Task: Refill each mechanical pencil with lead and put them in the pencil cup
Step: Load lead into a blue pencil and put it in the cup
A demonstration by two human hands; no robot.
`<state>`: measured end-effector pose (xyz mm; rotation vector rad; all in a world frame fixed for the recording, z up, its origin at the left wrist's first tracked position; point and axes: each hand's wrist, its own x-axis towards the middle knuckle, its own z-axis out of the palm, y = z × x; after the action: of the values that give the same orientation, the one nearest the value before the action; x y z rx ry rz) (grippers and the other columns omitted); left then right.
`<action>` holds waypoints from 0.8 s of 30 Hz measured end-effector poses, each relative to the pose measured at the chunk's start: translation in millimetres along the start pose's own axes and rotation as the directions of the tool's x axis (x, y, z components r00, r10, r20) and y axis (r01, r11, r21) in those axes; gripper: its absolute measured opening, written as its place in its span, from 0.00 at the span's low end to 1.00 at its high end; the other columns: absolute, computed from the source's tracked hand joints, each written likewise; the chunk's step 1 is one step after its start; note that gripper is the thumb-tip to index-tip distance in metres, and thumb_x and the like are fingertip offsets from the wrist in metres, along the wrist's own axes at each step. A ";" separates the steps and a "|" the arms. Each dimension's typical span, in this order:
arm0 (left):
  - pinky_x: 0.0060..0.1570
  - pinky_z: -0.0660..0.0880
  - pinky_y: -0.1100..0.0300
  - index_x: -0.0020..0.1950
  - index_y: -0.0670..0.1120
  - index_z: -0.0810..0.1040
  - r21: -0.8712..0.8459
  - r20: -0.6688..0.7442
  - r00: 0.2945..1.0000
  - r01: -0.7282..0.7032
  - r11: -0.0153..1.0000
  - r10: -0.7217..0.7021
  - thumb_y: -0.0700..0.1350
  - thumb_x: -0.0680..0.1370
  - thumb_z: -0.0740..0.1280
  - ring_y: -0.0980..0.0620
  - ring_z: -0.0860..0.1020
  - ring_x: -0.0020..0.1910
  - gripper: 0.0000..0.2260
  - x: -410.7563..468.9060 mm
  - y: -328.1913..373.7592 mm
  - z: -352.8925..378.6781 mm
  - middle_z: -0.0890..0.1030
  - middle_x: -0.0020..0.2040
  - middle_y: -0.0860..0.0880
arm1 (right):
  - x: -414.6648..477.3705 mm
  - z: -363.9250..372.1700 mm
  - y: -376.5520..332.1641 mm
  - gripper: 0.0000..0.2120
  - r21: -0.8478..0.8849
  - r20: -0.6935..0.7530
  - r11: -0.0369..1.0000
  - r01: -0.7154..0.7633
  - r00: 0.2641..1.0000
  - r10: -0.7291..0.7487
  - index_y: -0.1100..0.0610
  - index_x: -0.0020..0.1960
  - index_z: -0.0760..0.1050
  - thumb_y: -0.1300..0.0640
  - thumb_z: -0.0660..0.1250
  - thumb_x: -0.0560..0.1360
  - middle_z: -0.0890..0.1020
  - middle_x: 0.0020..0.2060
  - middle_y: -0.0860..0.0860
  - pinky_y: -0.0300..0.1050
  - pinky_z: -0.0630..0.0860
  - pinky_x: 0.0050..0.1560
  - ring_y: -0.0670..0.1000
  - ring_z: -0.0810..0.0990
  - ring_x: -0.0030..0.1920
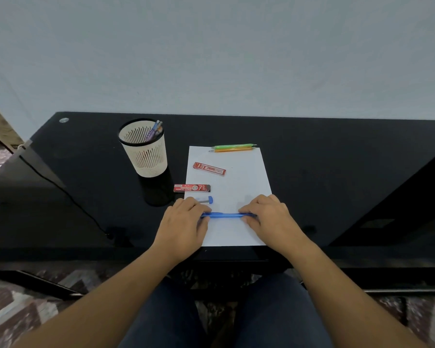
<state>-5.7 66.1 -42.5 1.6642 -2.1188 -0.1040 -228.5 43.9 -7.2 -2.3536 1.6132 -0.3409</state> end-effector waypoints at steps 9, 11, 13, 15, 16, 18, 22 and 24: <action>0.47 0.73 0.58 0.59 0.48 0.77 -0.026 -0.134 0.990 0.050 0.998 -0.053 0.54 0.75 0.59 0.53 0.73 0.49 0.17 -7.8 -4.0 3.3 0.77 0.51 0.53 | -7.5 -3.9 5.3 0.09 0.084 -0.155 0.992 -0.097 0.982 0.109 0.50 0.56 0.77 0.53 0.62 0.79 0.75 0.47 0.43 0.44 0.72 0.54 0.45 0.70 0.49; 0.46 0.72 0.58 0.58 0.48 0.78 -0.018 -0.128 0.991 0.045 0.999 -0.047 0.53 0.75 0.59 0.53 0.74 0.49 0.16 -7.6 -3.4 3.3 0.78 0.51 0.53 | -8.8 -3.4 3.0 0.09 0.083 -0.187 0.986 -0.145 0.970 0.158 0.51 0.56 0.78 0.52 0.63 0.78 0.75 0.46 0.43 0.43 0.73 0.53 0.45 0.70 0.48; 0.47 0.72 0.58 0.57 0.49 0.78 -0.007 -0.121 0.992 0.040 0.999 -0.041 0.52 0.76 0.62 0.53 0.74 0.50 0.14 -7.4 -3.7 4.3 0.78 0.51 0.53 | -9.4 -0.4 -1.1 0.10 0.062 -0.196 0.982 -0.178 0.963 0.187 0.52 0.56 0.78 0.52 0.62 0.78 0.76 0.46 0.45 0.44 0.73 0.52 0.45 0.71 0.48; 0.47 0.72 0.57 0.56 0.49 0.79 -0.004 -0.119 0.992 0.042 0.999 -0.042 0.50 0.75 0.64 0.52 0.75 0.50 0.12 -7.1 -4.0 5.0 0.79 0.52 0.52 | -10.6 3.4 -6.9 0.10 0.050 -0.202 0.978 -0.203 0.957 0.209 0.53 0.56 0.78 0.51 0.62 0.78 0.76 0.45 0.46 0.44 0.74 0.51 0.46 0.72 0.47; 0.47 0.72 0.57 0.55 0.49 0.79 -0.005 -0.119 0.992 0.042 0.999 -0.043 0.49 0.76 0.65 0.52 0.75 0.50 0.11 -7.2 -4.5 5.2 0.79 0.52 0.52 | -11.6 5.1 -10.2 0.11 0.050 -0.196 0.977 -0.209 0.957 0.215 0.53 0.56 0.78 0.51 0.62 0.78 0.77 0.44 0.46 0.43 0.74 0.51 0.46 0.72 0.46; 0.48 0.72 0.57 0.55 0.49 0.79 -0.011 -0.106 0.993 0.049 0.999 -0.049 0.48 0.76 0.67 0.52 0.75 0.51 0.10 -7.0 -4.8 5.2 0.78 0.52 0.52 | -13.4 7.7 -16.5 0.11 0.069 -0.166 0.976 -0.205 0.963 0.214 0.52 0.57 0.75 0.49 0.63 0.77 0.77 0.42 0.45 0.43 0.74 0.50 0.45 0.73 0.44; 0.49 0.71 0.57 0.55 0.50 0.79 -0.019 -0.097 0.993 0.060 0.998 -0.062 0.49 0.76 0.67 0.53 0.74 0.52 0.09 -6.6 -4.8 5.0 0.78 0.53 0.53 | -13.6 6.8 -22.9 0.13 0.133 -0.132 0.975 -0.178 0.972 0.195 0.51 0.60 0.73 0.47 0.62 0.78 0.77 0.36 0.45 0.44 0.77 0.47 0.45 0.76 0.38; 0.48 0.71 0.57 0.54 0.50 0.80 -0.023 -0.118 0.991 0.056 0.998 -0.058 0.50 0.76 0.65 0.53 0.74 0.51 0.09 -7.1 -5.0 6.0 0.78 0.52 0.53 | -12.0 4.7 -20.6 0.12 0.150 -0.115 0.976 -0.158 0.978 0.176 0.51 0.61 0.72 0.50 0.61 0.79 0.77 0.33 0.45 0.43 0.77 0.42 0.46 0.76 0.34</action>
<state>-2.3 70.2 -51.6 1.6771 -1.9774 -0.0414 -213.2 62.6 -4.9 -2.1134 1.7697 -0.5602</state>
